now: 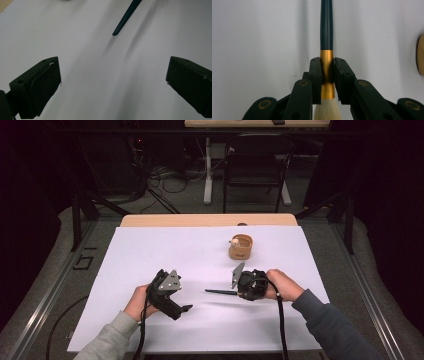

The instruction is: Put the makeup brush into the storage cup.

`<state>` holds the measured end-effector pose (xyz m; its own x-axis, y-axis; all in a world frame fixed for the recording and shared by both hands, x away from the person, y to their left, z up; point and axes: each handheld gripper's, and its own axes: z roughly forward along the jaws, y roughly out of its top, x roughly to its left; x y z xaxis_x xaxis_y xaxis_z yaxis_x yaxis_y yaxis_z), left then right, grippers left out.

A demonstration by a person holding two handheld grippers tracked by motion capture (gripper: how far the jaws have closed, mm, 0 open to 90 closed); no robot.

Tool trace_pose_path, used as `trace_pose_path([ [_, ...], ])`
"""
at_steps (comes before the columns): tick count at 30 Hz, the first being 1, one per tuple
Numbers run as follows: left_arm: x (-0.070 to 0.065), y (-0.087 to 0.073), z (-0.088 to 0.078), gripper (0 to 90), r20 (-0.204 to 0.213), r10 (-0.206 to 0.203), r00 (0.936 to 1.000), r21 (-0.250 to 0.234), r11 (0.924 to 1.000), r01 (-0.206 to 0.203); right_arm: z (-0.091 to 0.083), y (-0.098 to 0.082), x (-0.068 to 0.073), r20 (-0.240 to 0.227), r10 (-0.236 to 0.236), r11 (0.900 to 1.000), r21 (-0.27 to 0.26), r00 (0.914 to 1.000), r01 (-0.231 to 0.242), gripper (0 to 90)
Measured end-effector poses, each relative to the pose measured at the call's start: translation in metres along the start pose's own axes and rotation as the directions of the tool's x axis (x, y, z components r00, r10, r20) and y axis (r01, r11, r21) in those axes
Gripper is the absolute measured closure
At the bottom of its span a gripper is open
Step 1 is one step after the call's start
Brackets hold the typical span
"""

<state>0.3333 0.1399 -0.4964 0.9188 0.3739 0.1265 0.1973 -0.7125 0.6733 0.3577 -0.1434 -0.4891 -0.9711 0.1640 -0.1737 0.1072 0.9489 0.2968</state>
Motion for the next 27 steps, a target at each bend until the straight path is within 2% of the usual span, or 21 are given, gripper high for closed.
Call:
trace_pose_path([
  [11,0.001,0.018,0.019,0.0,0.046,0.052,0.9976,0.081,0.9952,-0.055,-0.002,0.011,0.004,0.001,-0.042,0.999,-0.009,0.9991,0.042,77.2],
  [20,-0.001,0.028,0.031,0.0,0.061,0.084,0.9946,0.115,0.9892,-0.09,-0.003,0.019,0.009,0.008,-0.072,0.997,-0.018,0.9973,0.073,77.2],
  [21,-0.002,0.029,0.034,1.1,0.065,0.097,0.9932,0.125,0.9867,-0.104,-0.003,0.021,0.009,0.005,-0.08,0.996,-0.026,0.9967,0.081,77.1],
  [23,-0.004,0.03,0.036,8.7,0.071,0.105,0.9919,0.126,0.9856,-0.114,-0.003,0.022,0.011,0.011,-0.089,0.996,-0.024,0.996,0.089,77.1],
  [24,-0.004,0.031,0.038,11.7,0.075,0.11,0.9911,0.124,0.9851,-0.118,-0.003,0.023,0.012,0.005,-0.079,0.997,-0.026,0.9969,0.079,77.1],
  [25,-0.004,0.032,0.038,13.8,0.085,0.114,0.9899,0.124,0.9846,-0.124,-0.003,0.024,0.011,0.009,-0.098,0.995,-0.028,0.9951,0.098,77.1],
  [27,-0.006,0.033,0.04,17.5,0.091,0.119,0.9887,0.126,0.9835,-0.13,-0.003,0.026,0.013,0.008,-0.101,0.994,-0.031,0.9948,0.102,77.2],
])
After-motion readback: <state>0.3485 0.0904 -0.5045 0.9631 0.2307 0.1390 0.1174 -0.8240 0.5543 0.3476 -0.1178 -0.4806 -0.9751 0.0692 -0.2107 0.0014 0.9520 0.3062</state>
